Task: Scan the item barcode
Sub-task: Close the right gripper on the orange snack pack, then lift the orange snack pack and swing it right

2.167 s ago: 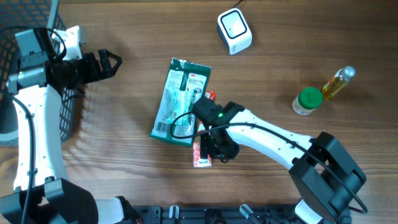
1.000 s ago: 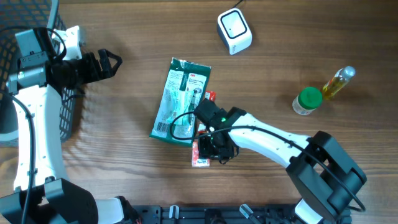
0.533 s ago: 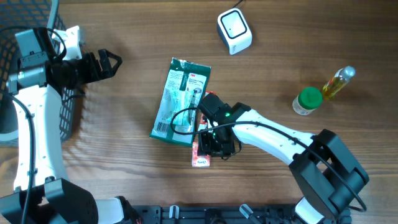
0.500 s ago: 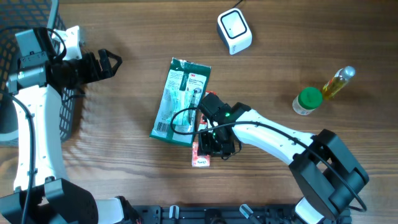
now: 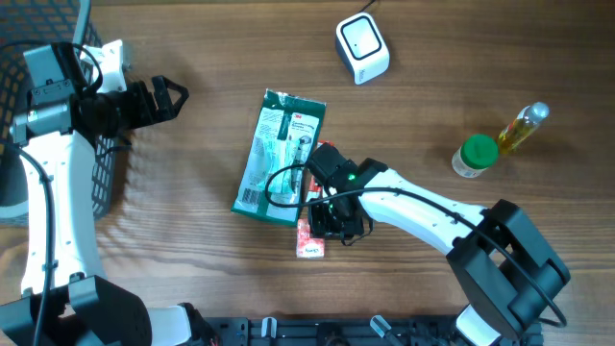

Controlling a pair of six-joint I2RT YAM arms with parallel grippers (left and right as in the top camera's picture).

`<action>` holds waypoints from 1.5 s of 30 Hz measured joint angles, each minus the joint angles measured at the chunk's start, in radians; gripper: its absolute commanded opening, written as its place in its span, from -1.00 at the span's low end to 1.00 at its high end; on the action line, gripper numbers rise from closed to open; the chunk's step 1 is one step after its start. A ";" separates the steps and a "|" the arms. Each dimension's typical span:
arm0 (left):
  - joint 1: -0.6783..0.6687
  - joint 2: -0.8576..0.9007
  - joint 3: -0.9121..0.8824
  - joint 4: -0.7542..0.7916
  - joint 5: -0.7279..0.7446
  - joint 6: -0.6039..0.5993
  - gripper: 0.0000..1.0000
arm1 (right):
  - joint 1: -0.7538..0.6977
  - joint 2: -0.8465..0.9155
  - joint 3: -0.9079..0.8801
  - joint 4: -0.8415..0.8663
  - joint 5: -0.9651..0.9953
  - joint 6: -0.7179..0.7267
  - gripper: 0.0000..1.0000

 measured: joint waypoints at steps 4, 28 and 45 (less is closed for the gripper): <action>0.000 0.000 0.000 0.000 0.000 0.000 1.00 | 0.000 0.000 0.000 -0.005 0.014 0.000 -0.39; 0.000 0.000 0.000 0.000 0.000 0.000 1.00 | 0.072 -0.031 -0.067 0.090 0.078 0.142 -0.91; 0.000 0.000 0.000 0.000 0.000 0.000 1.00 | -0.151 -0.433 -0.087 0.044 -0.443 -0.420 -0.92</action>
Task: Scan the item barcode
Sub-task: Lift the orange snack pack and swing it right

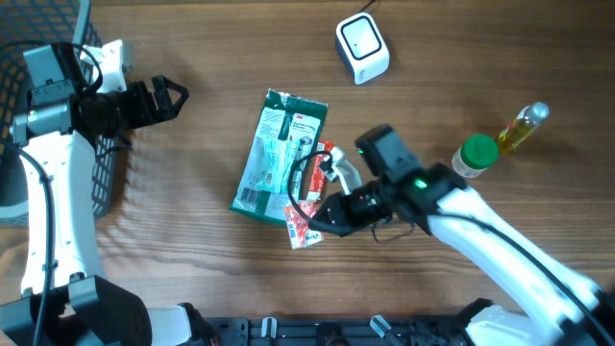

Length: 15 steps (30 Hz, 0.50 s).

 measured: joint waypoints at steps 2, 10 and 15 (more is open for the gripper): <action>0.000 0.000 0.000 0.000 0.000 0.000 1.00 | 0.000 -0.093 0.000 -0.003 -0.022 -0.019 -0.91; 0.000 0.000 0.000 0.000 0.000 0.000 1.00 | 0.000 -0.245 0.000 -0.008 -0.055 -0.039 -0.91; 0.000 0.000 0.000 0.000 0.000 0.000 1.00 | 0.000 -0.245 0.000 -0.008 -0.056 -0.039 -0.92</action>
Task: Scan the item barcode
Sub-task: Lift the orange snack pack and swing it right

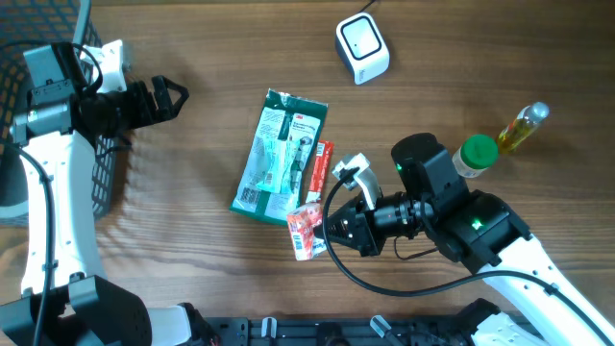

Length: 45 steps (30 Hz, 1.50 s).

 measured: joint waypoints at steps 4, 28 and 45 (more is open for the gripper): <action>0.000 0.000 0.000 0.000 0.000 0.000 1.00 | 0.000 0.000 0.000 0.014 -0.039 -0.014 -0.91; 0.000 0.000 0.000 0.000 0.000 0.000 1.00 | -0.211 0.000 -0.001 0.260 -0.499 0.167 -0.91; 0.000 0.000 0.000 0.000 0.000 0.000 1.00 | -0.214 0.000 -0.001 0.259 -0.541 0.182 -0.90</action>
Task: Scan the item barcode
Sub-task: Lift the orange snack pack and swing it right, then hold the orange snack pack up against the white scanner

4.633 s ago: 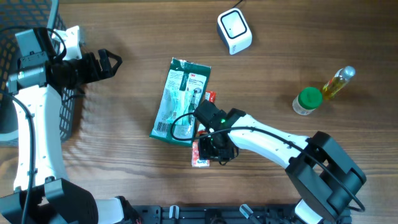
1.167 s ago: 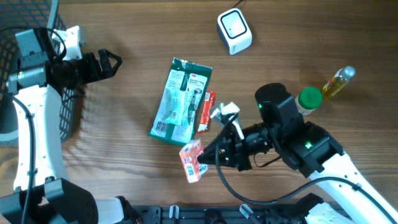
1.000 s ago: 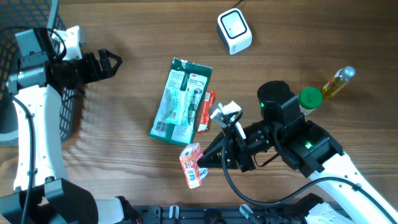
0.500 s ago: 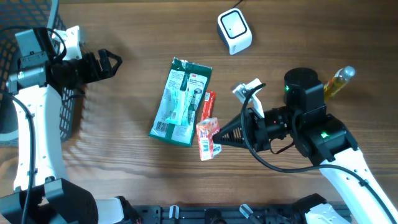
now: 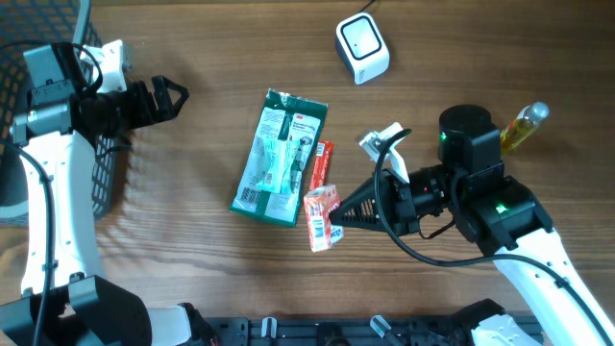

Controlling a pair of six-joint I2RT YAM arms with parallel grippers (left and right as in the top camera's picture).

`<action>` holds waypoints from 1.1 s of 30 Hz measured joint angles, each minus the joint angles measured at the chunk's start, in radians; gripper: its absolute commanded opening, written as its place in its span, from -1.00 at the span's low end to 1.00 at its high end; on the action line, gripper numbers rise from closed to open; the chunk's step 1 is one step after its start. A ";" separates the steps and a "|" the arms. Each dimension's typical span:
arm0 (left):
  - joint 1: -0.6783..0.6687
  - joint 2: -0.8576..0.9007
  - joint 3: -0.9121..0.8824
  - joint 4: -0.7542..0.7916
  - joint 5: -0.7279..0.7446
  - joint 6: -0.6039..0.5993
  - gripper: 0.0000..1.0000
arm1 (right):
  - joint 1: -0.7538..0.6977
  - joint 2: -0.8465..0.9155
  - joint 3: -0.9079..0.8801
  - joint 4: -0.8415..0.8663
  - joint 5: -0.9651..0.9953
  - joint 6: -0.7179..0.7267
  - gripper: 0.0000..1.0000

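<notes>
A small red-and-orange packet point(image 5: 322, 217) hangs tilted above the wood table point(image 5: 192, 259), just right of a green blister pack point(image 5: 279, 154). My right gripper point(image 5: 340, 219) is shut on the packet's right edge, its arm reaching in from the lower right. The white barcode scanner point(image 5: 362, 48) stands at the far edge, well away from the packet. At the left, my left gripper point(image 5: 171, 95) hovers by the basket, open with nothing in it. Whether the packet's barcode shows cannot be told.
A thin red strip point(image 5: 321, 157) lies along the green pack's right side. A black wire basket point(image 5: 96, 163) fills the left edge. A yellow oil bottle point(image 5: 524, 125) lies at the right, just behind my right arm's wrist.
My right gripper, still holding the packet, has moved a little right and toward the far side. The arm's wrist now covers the green-lidded jar that showed before. The left arm is unchanged.
At first my right gripper was down on the red packet lying beside the green pack. Later the packet was tipped up in the gripper at the pack's near corner. Then it hung clear of the table, and now sits slightly farther right. The left arm never moved.
</notes>
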 measured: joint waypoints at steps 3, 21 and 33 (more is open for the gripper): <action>0.000 0.000 0.000 0.000 0.000 0.000 1.00 | 0.000 0.000 0.000 -0.006 0.010 -0.018 -0.91; 0.000 0.000 0.000 0.000 0.000 0.000 1.00 | 0.000 0.146 0.034 -0.393 0.757 -0.110 -0.91; 0.000 0.000 0.000 0.000 0.003 0.000 1.00 | 0.000 0.457 0.730 -0.748 1.081 -0.242 -0.91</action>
